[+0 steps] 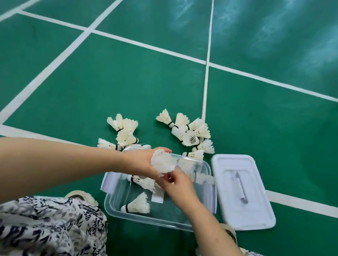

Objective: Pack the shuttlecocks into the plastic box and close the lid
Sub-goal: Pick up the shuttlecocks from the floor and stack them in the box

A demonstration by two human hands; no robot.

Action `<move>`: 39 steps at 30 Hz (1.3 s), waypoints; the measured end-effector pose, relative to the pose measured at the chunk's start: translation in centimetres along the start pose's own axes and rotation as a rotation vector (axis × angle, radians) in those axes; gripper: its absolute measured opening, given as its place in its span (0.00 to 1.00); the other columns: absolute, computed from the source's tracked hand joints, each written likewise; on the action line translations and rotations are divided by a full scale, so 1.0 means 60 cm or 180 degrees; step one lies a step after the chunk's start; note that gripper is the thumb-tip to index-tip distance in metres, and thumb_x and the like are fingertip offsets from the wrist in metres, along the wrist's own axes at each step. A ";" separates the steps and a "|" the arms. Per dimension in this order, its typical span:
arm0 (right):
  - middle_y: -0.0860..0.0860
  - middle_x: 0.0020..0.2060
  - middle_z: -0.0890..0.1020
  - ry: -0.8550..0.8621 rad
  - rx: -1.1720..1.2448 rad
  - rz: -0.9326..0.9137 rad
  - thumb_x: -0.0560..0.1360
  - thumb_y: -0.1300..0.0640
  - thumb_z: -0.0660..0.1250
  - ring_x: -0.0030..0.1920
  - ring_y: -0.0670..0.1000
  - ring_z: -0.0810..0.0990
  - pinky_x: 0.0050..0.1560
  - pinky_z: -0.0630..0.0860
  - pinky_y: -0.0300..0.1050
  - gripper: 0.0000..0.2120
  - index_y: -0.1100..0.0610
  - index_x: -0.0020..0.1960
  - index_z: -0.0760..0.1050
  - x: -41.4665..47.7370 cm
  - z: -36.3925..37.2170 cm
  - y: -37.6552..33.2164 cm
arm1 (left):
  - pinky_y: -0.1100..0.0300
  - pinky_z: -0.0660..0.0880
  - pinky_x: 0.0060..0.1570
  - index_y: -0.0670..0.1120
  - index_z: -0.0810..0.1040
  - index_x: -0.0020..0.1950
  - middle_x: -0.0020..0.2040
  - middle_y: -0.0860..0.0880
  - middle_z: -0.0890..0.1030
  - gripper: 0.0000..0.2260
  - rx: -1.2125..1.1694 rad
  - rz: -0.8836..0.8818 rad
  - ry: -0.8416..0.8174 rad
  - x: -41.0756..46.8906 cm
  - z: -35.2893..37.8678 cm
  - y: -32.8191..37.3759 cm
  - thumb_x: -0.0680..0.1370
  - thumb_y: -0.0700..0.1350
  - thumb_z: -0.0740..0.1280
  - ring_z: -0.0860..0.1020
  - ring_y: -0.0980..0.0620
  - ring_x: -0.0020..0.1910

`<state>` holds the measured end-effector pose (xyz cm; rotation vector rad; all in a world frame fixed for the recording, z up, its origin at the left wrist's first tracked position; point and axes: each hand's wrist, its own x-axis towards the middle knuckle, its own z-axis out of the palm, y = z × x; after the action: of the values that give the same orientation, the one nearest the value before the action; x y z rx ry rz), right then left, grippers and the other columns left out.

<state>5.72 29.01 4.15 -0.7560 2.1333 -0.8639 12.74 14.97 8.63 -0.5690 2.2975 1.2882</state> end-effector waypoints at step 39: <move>0.55 0.55 0.82 -0.1593 -0.1445 0.0977 0.74 0.50 0.68 0.51 0.53 0.78 0.52 0.72 0.42 0.17 0.60 0.57 0.79 0.047 0.077 0.078 | 0.55 0.73 0.43 0.51 0.52 0.75 0.51 0.45 0.77 0.33 0.0970 -0.0290 0.0093 0.021 -0.007 -0.080 0.74 0.43 0.65 0.75 0.47 0.44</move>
<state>6.53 28.25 -2.93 -0.7410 1.9225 -0.0099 14.27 12.12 4.88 -0.5804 2.3994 0.8699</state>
